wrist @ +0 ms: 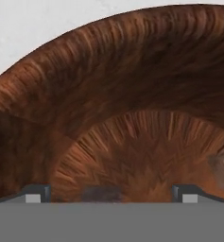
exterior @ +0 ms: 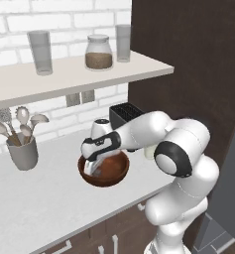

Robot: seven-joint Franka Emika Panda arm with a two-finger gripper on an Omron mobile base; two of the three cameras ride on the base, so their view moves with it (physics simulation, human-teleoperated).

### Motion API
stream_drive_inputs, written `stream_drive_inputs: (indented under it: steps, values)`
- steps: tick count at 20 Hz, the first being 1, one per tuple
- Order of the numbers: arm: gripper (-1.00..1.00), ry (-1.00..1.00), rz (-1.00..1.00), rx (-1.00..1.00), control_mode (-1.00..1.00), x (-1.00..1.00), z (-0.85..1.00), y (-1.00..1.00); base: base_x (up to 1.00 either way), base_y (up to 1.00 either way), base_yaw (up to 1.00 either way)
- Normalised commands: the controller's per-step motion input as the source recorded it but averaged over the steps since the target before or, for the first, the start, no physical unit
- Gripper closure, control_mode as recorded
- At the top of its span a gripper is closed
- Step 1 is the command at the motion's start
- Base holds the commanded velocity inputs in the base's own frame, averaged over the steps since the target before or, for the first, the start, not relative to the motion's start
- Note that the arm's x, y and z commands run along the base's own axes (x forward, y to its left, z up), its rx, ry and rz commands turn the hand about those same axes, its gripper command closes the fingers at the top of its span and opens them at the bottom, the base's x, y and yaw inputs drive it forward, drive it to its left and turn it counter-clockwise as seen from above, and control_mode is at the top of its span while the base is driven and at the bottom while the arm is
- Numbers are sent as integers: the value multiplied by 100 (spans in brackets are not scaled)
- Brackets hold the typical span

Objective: Grab a lemon wedge from the fridge and one ice cube from the ice bowl, and put them in the glass of lemonade.

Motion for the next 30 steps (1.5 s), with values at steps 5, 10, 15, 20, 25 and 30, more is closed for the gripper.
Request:
stream_drive_inputs:
  steps: [5, 10, 15, 20, 25, 30]
  values:
    - [-100, 5, 0, 0, -100, 7, -24, 0, 0, 0, 0]
    - [-100, 3, 0, 0, -100, 0, -4, -4, 0, 0, 0]
    - [-100, 0, 0, 0, -100, 0, 0, 0, 0, 0, 0]
    - [-100, 0, 0, 0, -100, 0, -4, 0, 0, 0, 0]
    - [-100, 0, 0, 0, -100, 0, 0, 0, 0, 0, 0]
    - [-100, 0, 0, 0, -100, -9, 0, -2, 0, 0, 0]
